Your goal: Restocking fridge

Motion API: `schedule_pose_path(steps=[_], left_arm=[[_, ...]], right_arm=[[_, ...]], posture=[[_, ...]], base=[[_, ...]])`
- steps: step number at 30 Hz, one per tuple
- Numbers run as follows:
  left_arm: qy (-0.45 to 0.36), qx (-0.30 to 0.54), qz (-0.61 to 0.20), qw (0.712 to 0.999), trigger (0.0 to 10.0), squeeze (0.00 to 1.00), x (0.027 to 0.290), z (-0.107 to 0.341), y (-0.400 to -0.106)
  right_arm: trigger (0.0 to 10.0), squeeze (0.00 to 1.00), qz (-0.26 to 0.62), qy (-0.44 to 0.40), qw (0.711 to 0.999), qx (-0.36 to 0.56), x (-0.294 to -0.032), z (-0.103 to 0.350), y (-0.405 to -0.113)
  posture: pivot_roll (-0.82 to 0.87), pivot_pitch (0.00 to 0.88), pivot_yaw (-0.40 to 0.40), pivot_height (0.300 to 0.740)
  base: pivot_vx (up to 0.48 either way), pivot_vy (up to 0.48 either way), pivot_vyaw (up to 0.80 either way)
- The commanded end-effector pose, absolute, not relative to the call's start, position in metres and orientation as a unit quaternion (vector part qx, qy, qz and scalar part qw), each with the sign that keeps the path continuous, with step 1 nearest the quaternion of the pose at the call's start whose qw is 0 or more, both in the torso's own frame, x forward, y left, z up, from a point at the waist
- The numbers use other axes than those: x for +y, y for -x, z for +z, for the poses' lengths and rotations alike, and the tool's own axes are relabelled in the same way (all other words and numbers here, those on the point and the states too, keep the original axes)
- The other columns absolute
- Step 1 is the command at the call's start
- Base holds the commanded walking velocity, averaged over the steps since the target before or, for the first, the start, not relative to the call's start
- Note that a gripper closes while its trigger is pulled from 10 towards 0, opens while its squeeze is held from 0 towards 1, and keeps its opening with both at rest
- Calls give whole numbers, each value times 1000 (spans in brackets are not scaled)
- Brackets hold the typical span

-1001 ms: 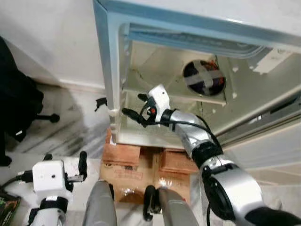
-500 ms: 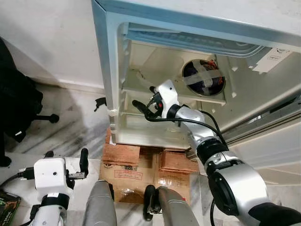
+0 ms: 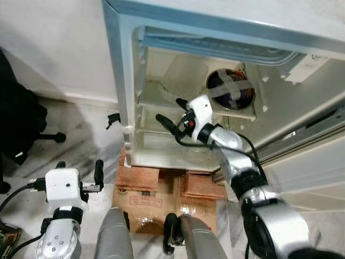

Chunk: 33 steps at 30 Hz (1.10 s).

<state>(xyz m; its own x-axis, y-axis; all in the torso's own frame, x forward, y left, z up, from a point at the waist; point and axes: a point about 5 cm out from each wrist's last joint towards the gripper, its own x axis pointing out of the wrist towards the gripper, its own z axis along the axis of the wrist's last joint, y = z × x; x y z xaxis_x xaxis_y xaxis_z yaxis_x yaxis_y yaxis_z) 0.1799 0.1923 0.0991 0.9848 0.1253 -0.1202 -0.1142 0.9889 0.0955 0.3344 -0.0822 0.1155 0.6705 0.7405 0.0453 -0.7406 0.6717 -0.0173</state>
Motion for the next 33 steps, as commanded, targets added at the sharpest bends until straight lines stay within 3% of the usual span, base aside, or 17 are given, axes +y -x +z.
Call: schedule_pose_path(steps=[1,7,11,19,24,27,33], left_arm=[[-40,76,56,995,10000,0,190,92,-179],[-37,68,45,996,10000,0,188,90,-198],[-39,61,38,997,10000,0,187,89,-207],[-38,50,31,998,10000,0,184,89,-217],[-38,54,30,997,10000,0,184,86,-216],[-41,55,24,997,10000,0,183,85,-218],[-38,52,23,998,10000,0,186,88,-227]], right_arm=[[10000,0,392,-5,920,-20,-96,114,-329],[10000,0,331,-13,943,27,-123,93,-307],[10000,0,318,-19,947,36,-121,93,-302],[10000,0,201,79,976,5,-123,108,-315],[10000,0,250,80,965,15,-124,109,-313],[10000,0,180,24,983,22,-140,105,-315],[10000,0,142,34,989,21,-143,107,-318]], posture=[[204,143,-149,740],[161,100,-139,740],[147,86,-134,740],[142,78,-133,740],[137,80,-131,740],[133,84,-115,740],[116,95,-92,740]], base=[[0,0,0],[0,0,0],[0,0,0],[-232,0,0],[-362,0,0],[-374,0,0],[-215,0,0]])
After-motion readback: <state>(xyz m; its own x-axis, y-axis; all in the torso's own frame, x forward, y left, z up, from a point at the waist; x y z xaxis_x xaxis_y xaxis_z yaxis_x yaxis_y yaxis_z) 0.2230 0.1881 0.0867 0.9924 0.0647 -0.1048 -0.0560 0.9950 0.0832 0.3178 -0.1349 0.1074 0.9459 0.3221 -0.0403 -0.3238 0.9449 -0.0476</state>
